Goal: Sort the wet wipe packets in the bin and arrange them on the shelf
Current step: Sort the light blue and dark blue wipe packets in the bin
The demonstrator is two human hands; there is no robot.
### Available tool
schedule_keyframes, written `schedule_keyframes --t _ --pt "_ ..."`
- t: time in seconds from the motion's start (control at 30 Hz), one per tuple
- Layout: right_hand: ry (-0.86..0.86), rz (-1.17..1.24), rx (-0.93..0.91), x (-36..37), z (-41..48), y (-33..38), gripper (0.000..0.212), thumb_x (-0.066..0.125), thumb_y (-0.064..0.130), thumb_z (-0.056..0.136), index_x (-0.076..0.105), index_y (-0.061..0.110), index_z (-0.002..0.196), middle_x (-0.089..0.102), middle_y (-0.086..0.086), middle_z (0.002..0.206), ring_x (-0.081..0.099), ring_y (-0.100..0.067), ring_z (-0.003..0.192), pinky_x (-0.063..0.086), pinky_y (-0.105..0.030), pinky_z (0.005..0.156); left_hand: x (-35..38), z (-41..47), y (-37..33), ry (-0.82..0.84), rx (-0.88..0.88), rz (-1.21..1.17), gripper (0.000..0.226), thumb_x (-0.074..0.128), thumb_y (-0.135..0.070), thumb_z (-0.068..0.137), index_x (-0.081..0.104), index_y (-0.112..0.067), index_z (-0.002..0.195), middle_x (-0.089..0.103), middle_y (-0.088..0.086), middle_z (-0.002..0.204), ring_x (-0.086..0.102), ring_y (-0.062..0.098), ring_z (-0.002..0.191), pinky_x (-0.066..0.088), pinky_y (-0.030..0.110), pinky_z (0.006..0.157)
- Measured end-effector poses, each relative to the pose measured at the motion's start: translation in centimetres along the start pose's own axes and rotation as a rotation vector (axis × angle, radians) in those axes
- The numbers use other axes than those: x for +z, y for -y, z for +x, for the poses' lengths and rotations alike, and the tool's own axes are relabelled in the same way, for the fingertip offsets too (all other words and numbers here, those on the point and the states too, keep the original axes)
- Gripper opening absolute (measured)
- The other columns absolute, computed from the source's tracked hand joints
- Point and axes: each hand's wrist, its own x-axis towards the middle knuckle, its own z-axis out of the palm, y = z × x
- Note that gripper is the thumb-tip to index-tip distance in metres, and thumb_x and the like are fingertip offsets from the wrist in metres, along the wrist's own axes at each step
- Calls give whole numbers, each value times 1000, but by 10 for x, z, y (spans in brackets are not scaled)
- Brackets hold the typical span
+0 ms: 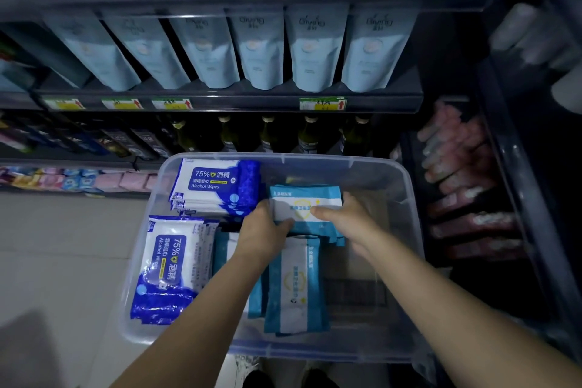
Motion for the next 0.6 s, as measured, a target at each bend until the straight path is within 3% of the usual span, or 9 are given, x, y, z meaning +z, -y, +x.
schedule_keyframes --t 0.2,0.33,0.4,0.47,0.5,0.6 --pt "13 82 45 1 -2 0 32 67 -3 81 56 7 110 66 -7 106 63 -18 88 50 -23 65 5 -4 3 -23 57 -20 39 64 -16 89 47 -9 124 57 2 116 57 25 108 46 26 79" --pt "43 107 34 1 -5 -2 36 63 -5 83 54 6 116 66 -6 108 63 -19 93 51 -26 74 8 -6 6 -63 92 -55 49 67 -14 86 43 -9 129 55 7 125 53 25 114 47 34 92" --pt "28 129 6 -1 -8 0 35 62 -6 83 55 7 115 66 -7 107 63 -19 91 52 -28 74 7 -10 3 -69 128 -103 49 66 -12 87 42 -11 130 54 1 121 52 18 108 46 23 87" --pt "1 164 -34 -4 -12 4 37 62 -8 83 54 6 117 67 -7 104 64 -19 88 52 -27 72 3 -15 -2 -86 216 -161 38 66 -10 87 47 -15 119 55 -10 104 52 11 95 40 3 70" --pt "-9 177 -58 -6 -15 8 39 61 -9 82 53 4 118 66 -6 101 64 -18 86 52 -25 71 1 -18 -5 -99 272 -184 35 66 -10 86 47 -16 115 54 -14 98 53 10 92 39 1 65" --pt "-6 202 -142 -16 -25 23 40 60 -10 82 52 0 120 67 -10 102 65 -21 89 55 -31 77 -9 -21 -12 -88 388 -275 51 71 -17 83 44 -24 126 59 -11 110 58 7 101 47 10 81"
